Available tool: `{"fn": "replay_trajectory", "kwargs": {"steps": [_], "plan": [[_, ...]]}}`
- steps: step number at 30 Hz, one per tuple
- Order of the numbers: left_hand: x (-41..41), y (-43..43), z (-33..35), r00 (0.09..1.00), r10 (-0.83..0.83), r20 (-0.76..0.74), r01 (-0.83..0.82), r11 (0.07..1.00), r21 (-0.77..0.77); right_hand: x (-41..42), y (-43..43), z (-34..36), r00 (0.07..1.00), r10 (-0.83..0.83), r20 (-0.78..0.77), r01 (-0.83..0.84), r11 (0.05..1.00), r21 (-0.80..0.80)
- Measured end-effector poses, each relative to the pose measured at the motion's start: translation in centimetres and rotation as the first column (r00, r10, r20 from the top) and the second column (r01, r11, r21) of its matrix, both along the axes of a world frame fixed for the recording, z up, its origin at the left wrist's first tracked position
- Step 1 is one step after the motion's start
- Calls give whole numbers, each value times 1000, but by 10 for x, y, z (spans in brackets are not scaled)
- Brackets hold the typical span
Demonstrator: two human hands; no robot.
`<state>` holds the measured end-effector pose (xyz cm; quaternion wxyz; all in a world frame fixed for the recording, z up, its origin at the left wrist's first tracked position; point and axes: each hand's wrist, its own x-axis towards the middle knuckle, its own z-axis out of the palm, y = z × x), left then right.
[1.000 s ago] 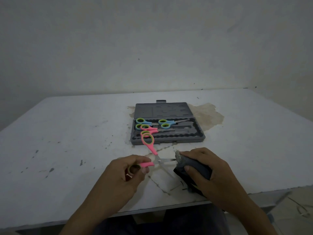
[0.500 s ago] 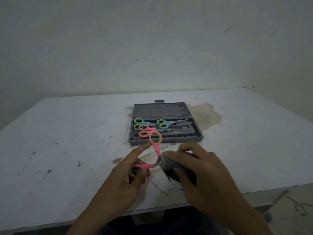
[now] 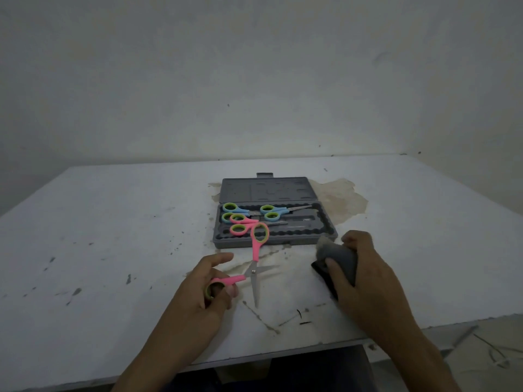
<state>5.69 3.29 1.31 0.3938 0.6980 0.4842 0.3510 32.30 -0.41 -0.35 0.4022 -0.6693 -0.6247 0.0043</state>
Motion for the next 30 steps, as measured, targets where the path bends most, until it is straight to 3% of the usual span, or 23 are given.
{"fn": "replay_trajectory", "kwargs": {"steps": [5,10,20,22,24,25,28,30], "plan": [[9,3,1,998,-32,60,33,999,-23,8,-10,-15,975,-79,209,110,984,-143],[20,5,1,996,-38,83,39,999,-12,11,-14,-7,980,-107,168,150,951,-270],[27,6,0,991,-36,128,39,999,-26,48,-6,28,971,-202,-129,204,979,5],[28,6,1,991,-35,127,37,999,-20,58,-3,32,961,-273,-41,263,952,-157],[29,5,1,991,-40,129,42,999,-16,64,0,25,942,-268,204,334,815,-473],[30,4,2,991,-42,128,44,999,-15,66,0,22,940,-245,239,339,760,-555],[32,3,1,990,-47,132,50,998,-23,75,-3,19,958,-269,103,281,802,-526],[32,3,0,991,-50,126,54,998,-25,79,-4,18,950,-292,112,309,827,-470]]}}
